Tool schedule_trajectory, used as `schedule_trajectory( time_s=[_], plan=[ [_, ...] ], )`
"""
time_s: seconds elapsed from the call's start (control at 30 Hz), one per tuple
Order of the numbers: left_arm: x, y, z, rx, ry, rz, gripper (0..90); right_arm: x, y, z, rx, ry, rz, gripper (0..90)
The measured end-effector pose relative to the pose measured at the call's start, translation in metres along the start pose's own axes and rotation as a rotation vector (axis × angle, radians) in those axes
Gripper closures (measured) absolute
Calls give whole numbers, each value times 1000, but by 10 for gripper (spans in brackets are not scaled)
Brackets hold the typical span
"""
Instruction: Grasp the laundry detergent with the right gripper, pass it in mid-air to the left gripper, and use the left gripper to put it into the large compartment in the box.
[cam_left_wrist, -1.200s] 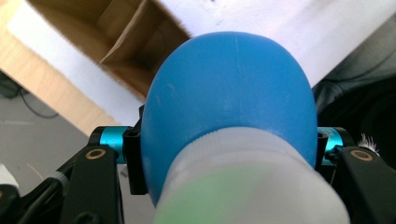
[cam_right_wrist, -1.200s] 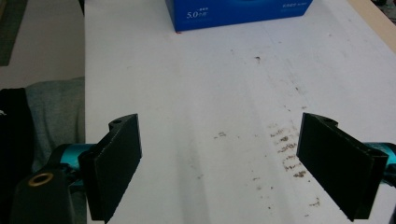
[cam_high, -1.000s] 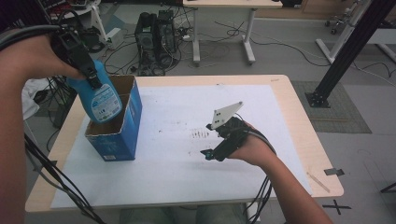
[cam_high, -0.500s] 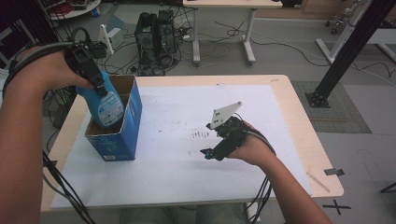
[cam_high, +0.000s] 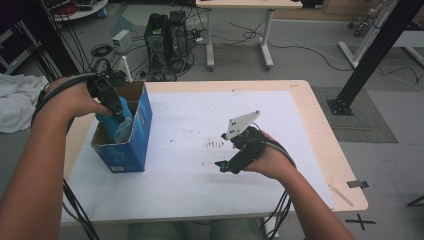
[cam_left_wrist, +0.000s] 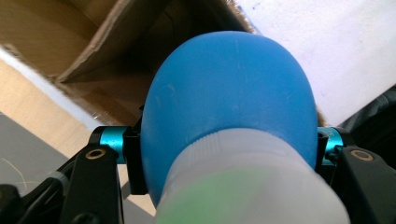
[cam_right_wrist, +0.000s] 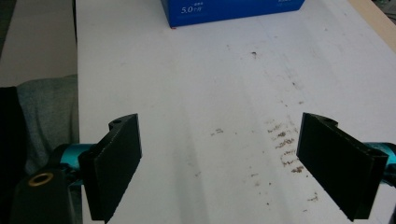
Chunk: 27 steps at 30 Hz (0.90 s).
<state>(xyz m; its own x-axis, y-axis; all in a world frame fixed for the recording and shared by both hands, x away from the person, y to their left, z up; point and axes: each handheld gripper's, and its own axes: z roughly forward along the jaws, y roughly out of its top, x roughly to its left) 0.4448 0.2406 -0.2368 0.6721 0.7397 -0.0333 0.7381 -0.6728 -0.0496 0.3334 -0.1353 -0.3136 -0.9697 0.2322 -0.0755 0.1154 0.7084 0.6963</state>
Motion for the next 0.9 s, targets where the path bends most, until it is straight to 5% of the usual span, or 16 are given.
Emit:
schedule_trajectory(
  time_s=[0.37,0.43,0.47,0.7,0.77,0.8,0.9],
  plan=[
    [6,0,32,19,-15,22,385,2,0,1,7,-1,2,132],
    [4,0,38,1,-8,-4,385,2,0,2,7,-1,2,131],
    [6,1,39,28,-17,31,385,2,0,2,5,0,1,131],
    [7,1,50,30,-14,26,384,3,0,3,8,0,-2,132],
    [4,1,52,-11,-16,-9,385,4,0,3,11,-2,4,131],
    [6,2,50,27,-4,38,384,4,0,4,12,-3,1,131],
    [4,3,51,26,-16,24,383,4,1,4,11,-3,5,132]
  ],
)
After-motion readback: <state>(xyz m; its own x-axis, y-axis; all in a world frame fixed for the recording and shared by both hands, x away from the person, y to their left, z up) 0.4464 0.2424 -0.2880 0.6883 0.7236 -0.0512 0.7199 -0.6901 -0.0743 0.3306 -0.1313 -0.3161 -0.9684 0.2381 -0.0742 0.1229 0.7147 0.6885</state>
